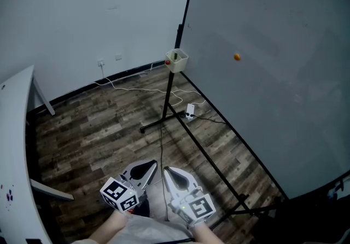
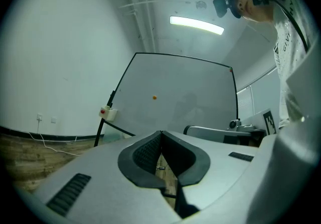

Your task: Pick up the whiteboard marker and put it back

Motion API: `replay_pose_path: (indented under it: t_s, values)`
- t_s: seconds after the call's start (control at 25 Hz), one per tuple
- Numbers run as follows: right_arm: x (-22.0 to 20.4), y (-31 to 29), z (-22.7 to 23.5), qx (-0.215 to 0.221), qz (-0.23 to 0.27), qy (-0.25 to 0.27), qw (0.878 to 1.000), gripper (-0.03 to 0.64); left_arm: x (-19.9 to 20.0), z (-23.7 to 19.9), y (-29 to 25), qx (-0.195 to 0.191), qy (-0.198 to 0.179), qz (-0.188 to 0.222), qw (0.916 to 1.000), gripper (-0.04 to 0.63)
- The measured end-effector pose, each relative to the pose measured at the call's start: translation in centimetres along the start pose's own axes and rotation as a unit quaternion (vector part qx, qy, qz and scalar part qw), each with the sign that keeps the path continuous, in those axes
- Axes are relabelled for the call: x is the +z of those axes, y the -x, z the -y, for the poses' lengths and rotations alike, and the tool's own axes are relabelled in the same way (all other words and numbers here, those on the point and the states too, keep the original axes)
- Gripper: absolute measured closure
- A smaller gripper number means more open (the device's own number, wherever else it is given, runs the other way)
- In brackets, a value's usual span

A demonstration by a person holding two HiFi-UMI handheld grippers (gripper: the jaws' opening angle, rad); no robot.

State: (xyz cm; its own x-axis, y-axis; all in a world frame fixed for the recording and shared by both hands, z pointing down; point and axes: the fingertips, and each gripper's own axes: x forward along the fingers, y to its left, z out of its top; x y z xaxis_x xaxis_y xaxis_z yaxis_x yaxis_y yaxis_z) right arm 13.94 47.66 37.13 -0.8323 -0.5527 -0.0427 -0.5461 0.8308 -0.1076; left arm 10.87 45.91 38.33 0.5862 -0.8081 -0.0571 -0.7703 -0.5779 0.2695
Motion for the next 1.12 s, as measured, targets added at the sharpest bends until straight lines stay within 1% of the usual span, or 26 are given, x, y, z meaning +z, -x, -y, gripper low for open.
replay_pose_path:
  t_s: [0.2,0.32,0.72,0.96,1.12]
  values:
    - [0.6,-6.1,2.5,0.0,0.006,0.016,1.0,0.598,1.8,-6.5,-2.4,-0.004,0.007,0.005,1.0,0.58]
    - [0.9,-10.3,4.9,-0.008,0.007,0.011,1.0,0.598,3.3,-10.9,-4.7,-0.011,0.011,0.002,0.9999,0.58]
    - [1.2,-22.2,12.7,-0.068,0.016,0.021,0.997,0.598,6.1,-22.9,-11.8,-0.053,0.019,-0.017,0.9982,0.58]
    - [0.8,-26.9,15.5,-0.09,0.01,0.026,0.996,0.598,6.7,-27.7,-14.3,-0.076,0.024,-0.022,0.9966,0.58]
    - [-0.1,-28.7,17.0,-0.106,0.001,0.023,0.994,0.598,6.3,-30.1,-14.9,-0.074,0.035,-0.029,0.9962,0.58]
